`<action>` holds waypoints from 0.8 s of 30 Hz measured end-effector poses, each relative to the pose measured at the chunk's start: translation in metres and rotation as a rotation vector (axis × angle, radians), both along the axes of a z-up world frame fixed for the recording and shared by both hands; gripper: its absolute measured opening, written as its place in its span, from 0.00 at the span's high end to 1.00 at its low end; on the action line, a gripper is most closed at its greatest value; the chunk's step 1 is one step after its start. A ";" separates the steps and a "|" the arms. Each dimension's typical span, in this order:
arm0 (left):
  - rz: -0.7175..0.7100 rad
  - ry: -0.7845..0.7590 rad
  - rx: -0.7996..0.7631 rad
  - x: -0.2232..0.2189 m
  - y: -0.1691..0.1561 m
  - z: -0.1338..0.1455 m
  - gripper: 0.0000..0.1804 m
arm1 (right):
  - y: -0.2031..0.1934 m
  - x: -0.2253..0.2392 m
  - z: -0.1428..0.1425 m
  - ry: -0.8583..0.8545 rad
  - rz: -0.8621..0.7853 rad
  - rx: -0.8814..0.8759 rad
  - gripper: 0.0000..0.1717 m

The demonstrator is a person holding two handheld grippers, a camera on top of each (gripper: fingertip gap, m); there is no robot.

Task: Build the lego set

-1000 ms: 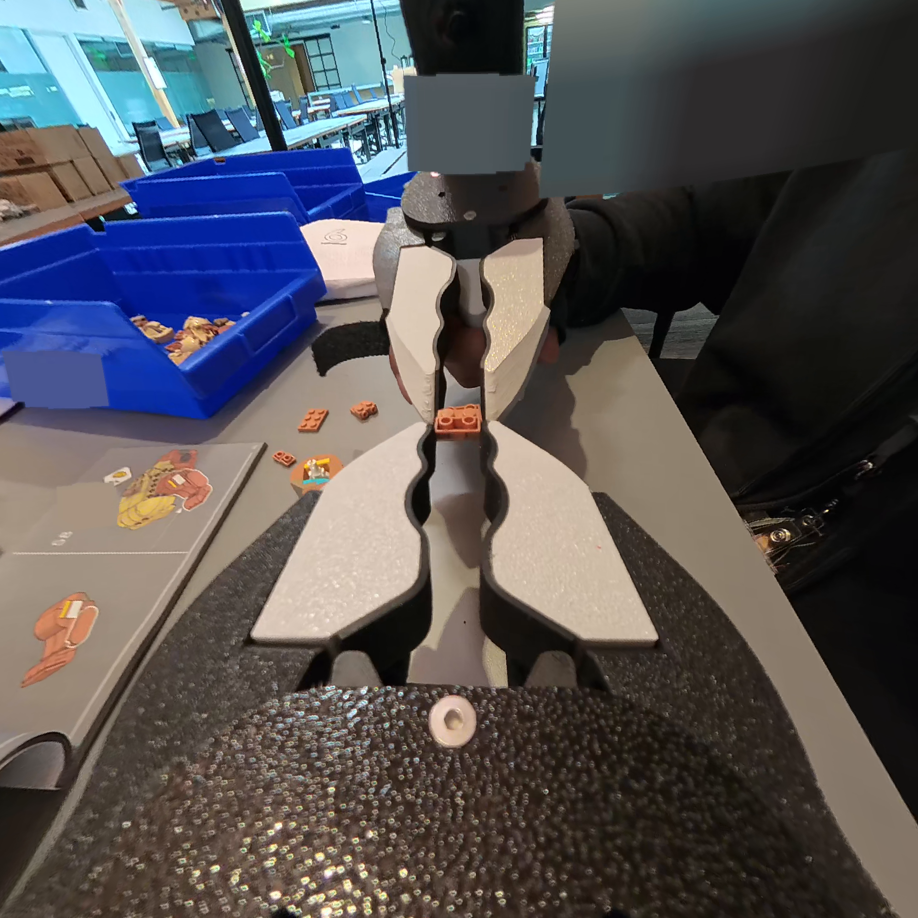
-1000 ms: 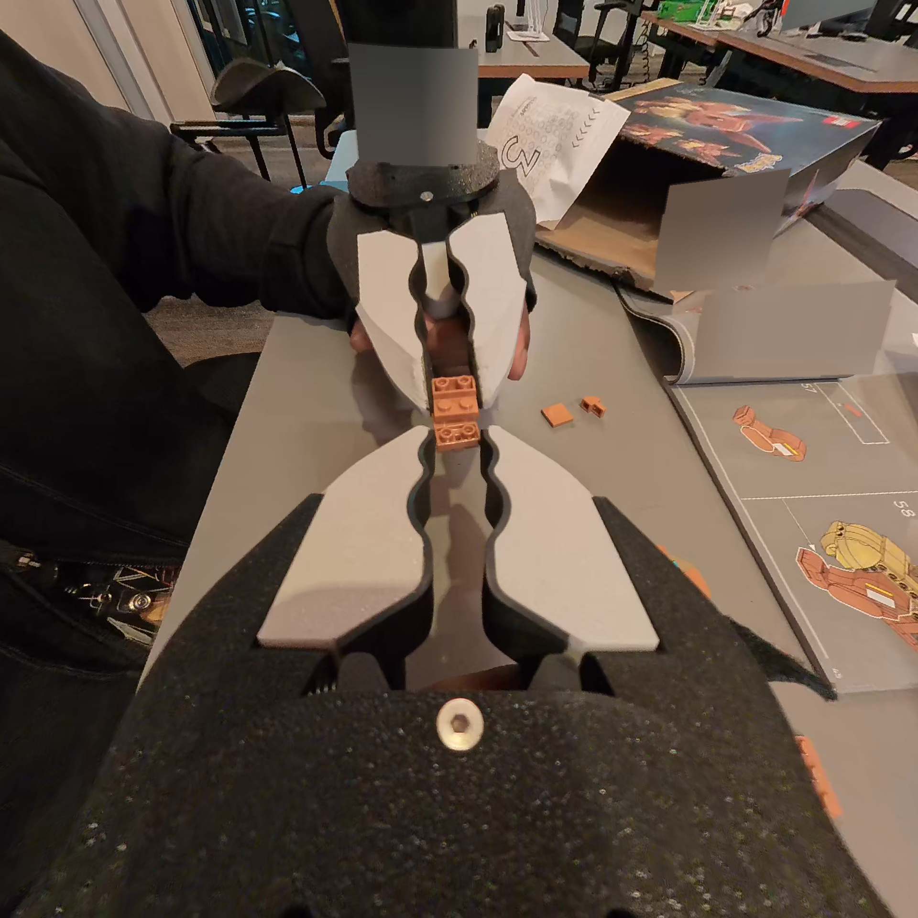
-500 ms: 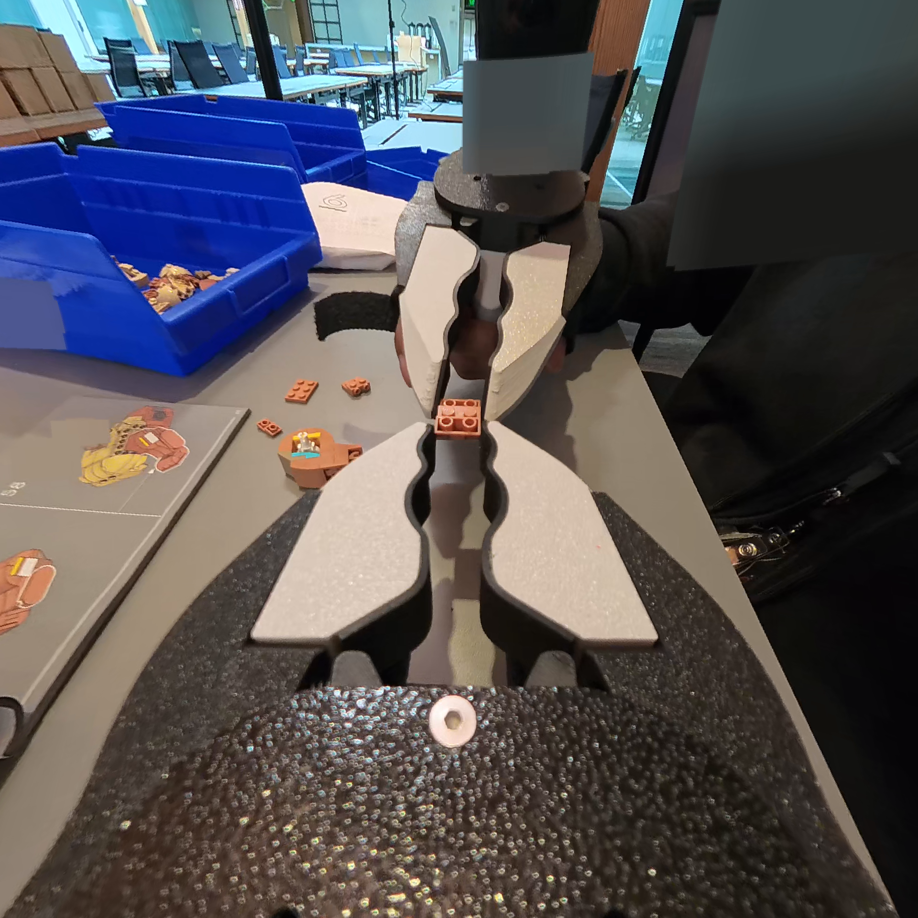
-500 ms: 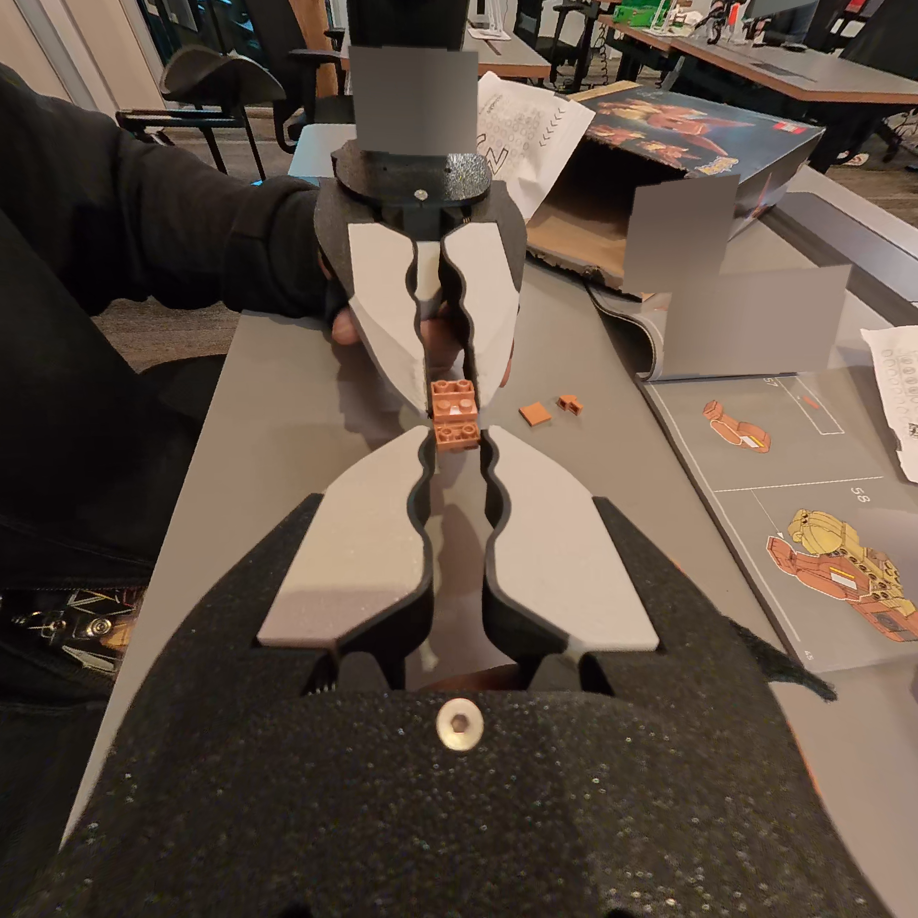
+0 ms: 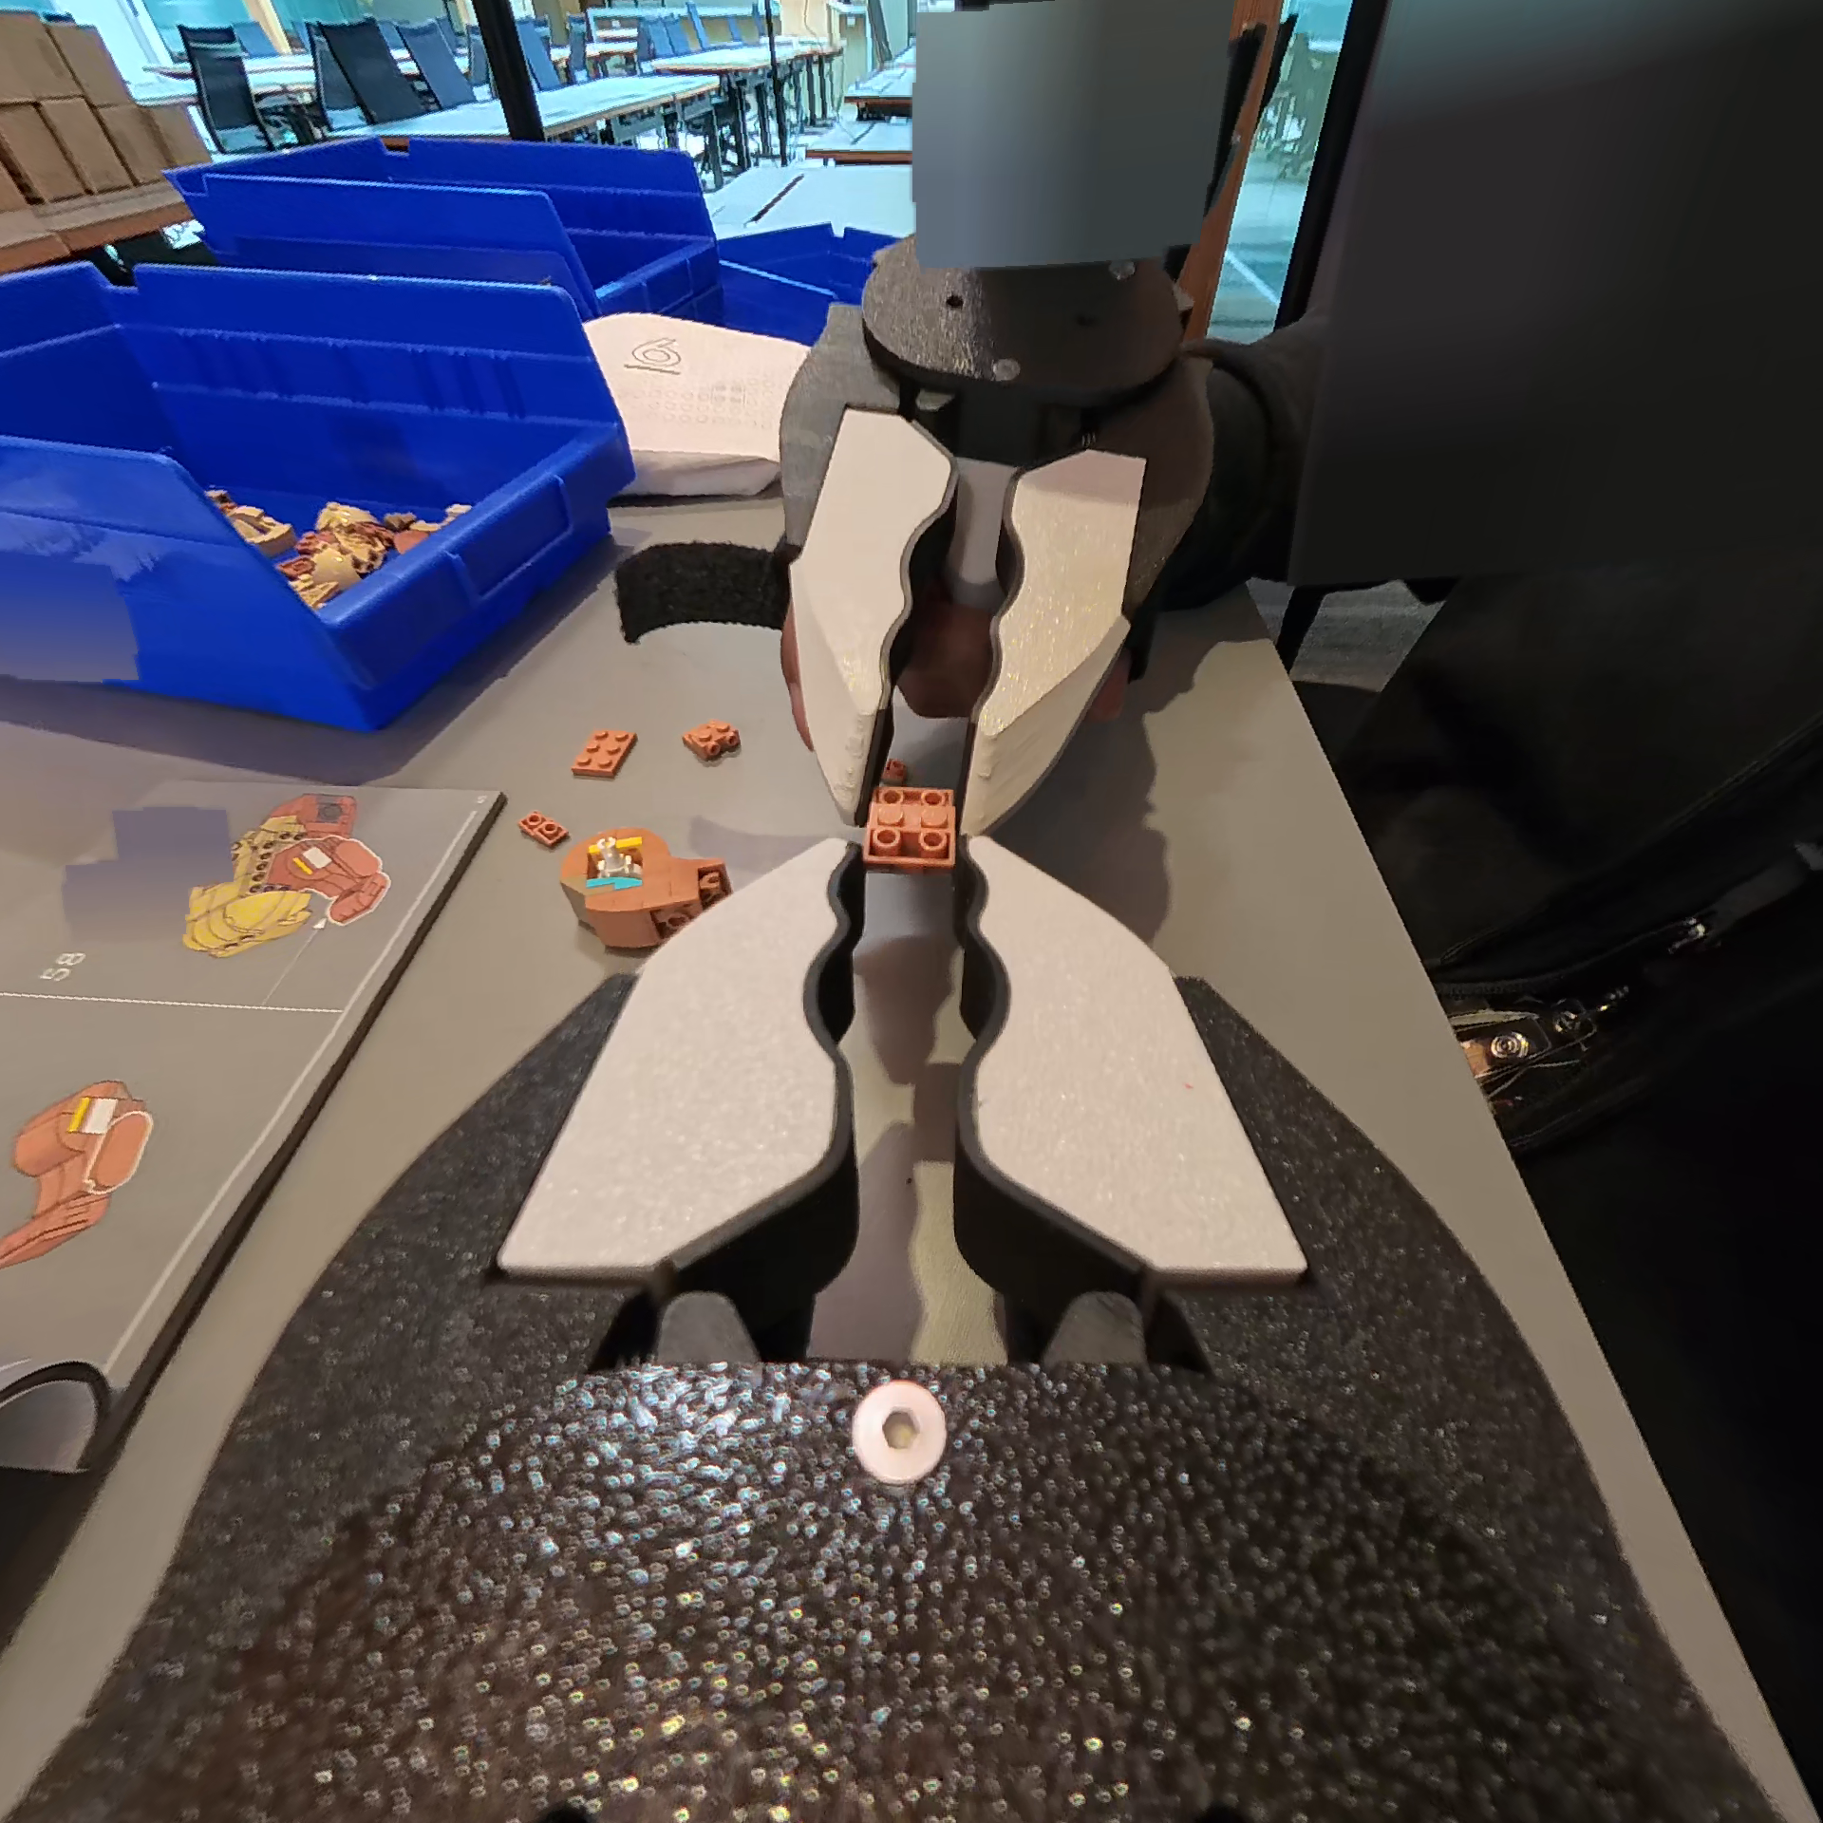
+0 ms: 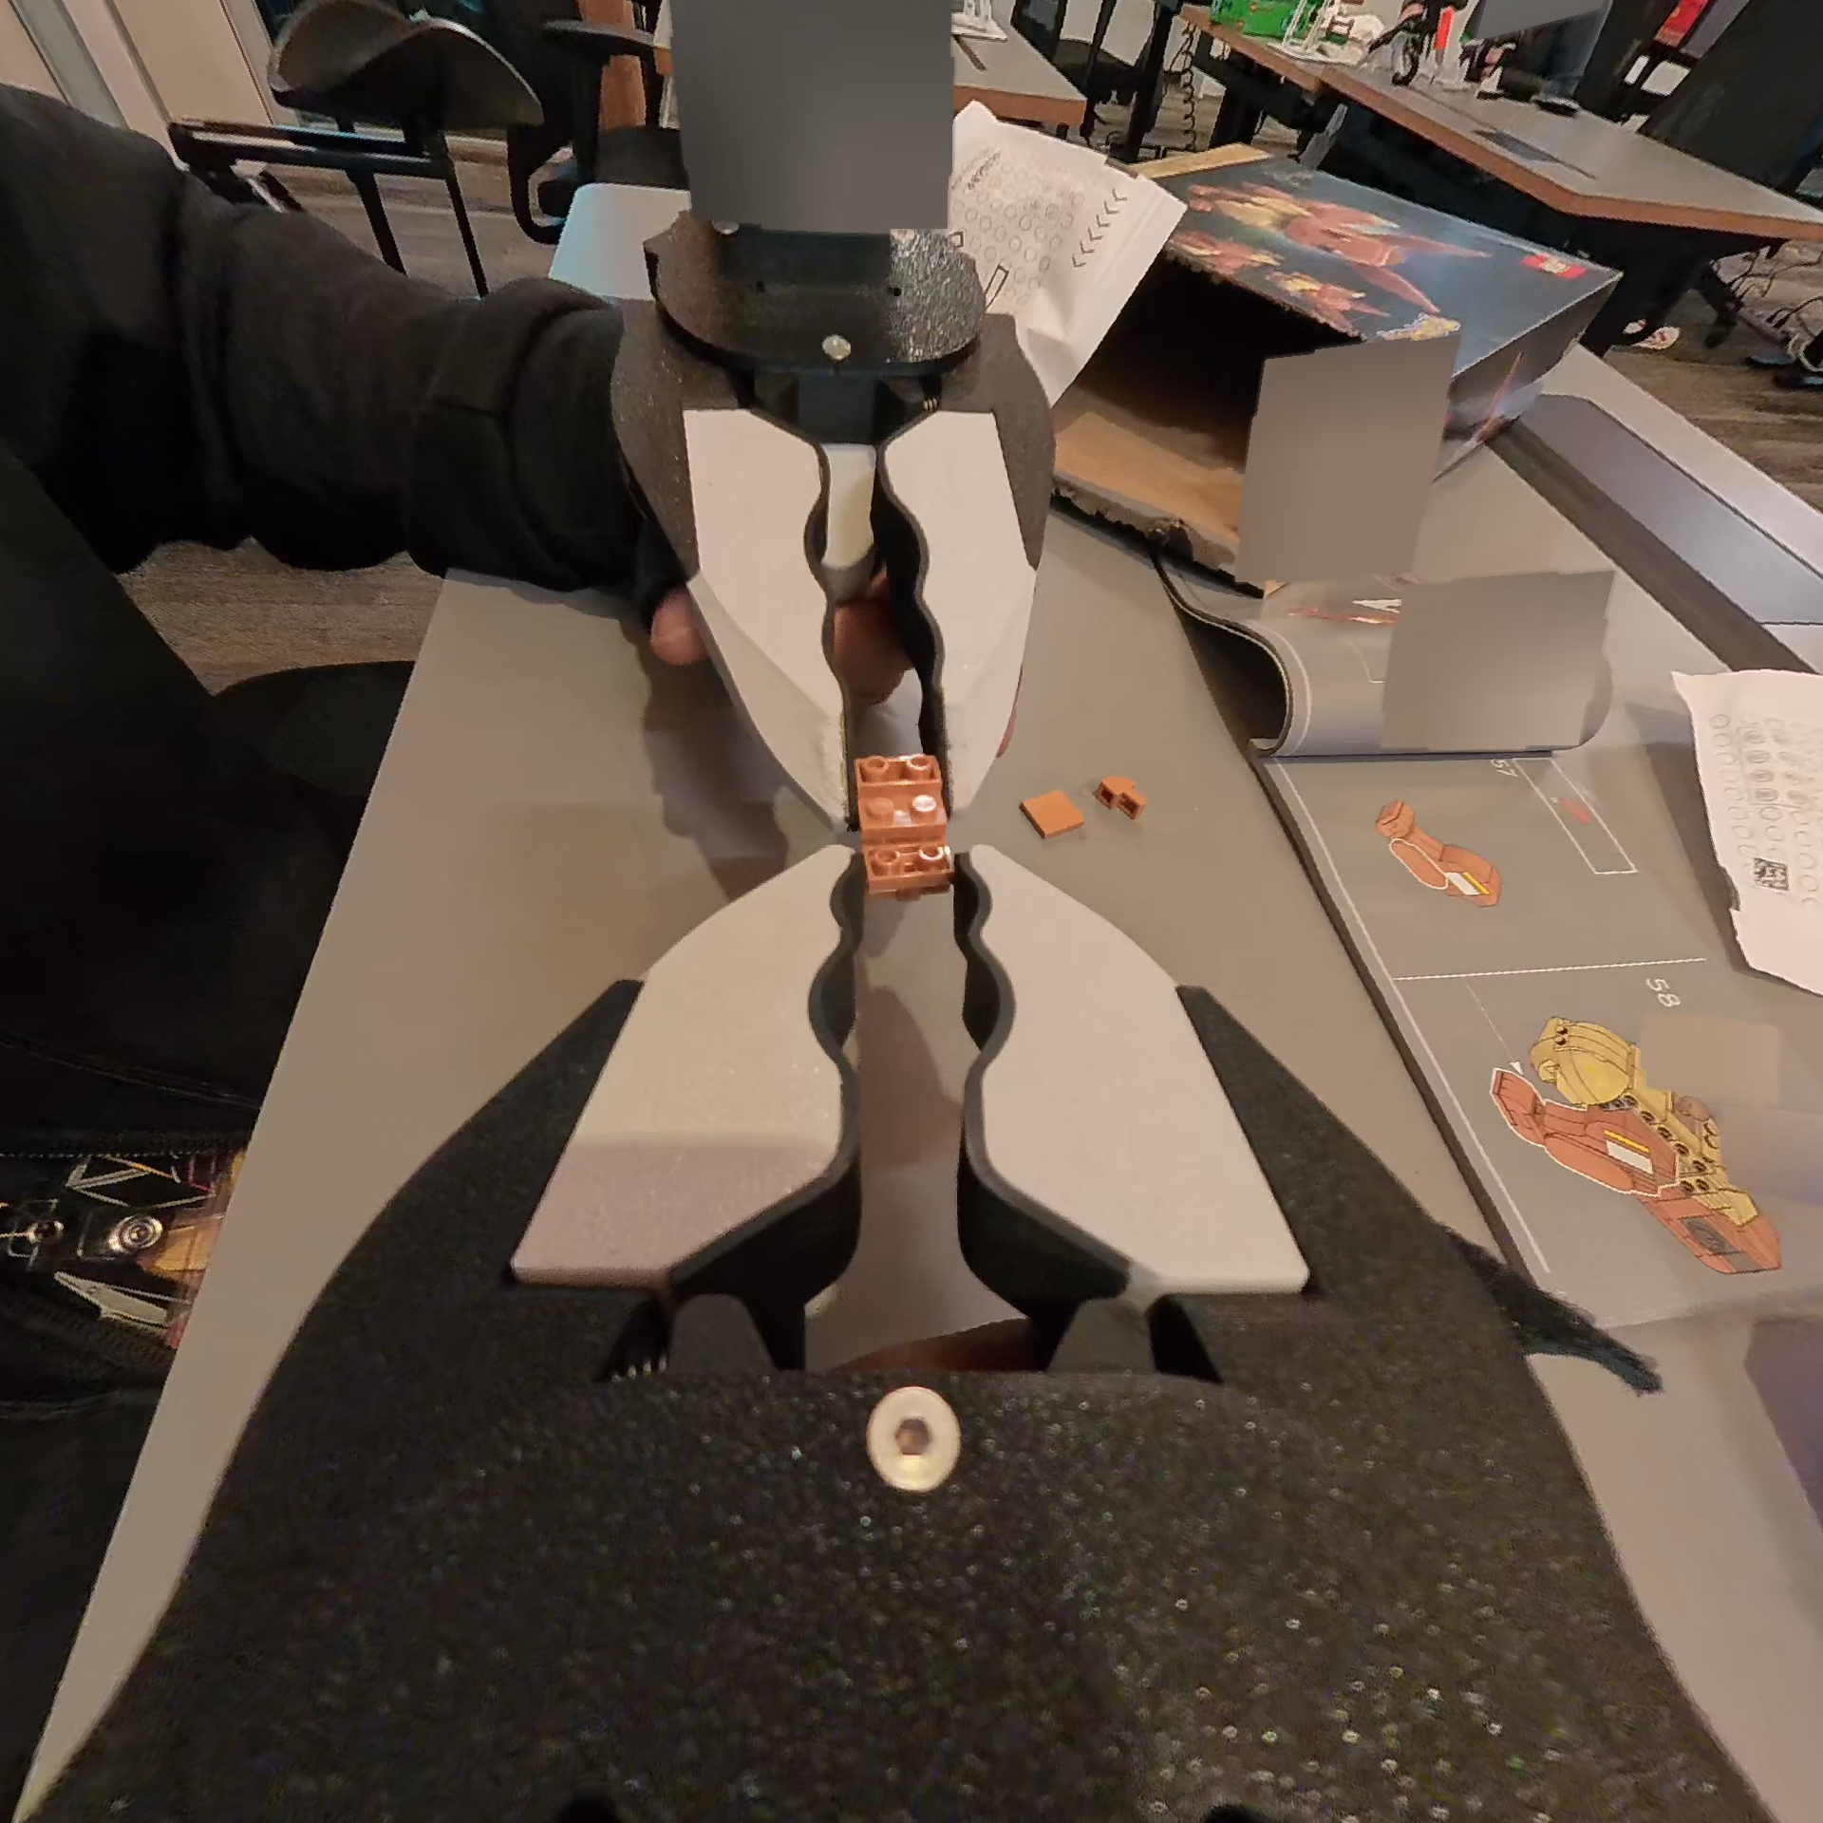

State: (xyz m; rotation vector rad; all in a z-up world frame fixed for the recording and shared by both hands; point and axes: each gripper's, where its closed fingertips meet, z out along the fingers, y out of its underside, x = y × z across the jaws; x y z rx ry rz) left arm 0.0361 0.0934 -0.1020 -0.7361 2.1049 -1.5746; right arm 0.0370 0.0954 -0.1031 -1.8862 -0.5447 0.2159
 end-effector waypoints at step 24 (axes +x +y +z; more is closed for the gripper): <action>-0.008 0.036 0.029 -0.002 -0.002 -0.009 0.91 | 0.001 -0.004 -0.003 -0.007 0.003 -0.005 0.90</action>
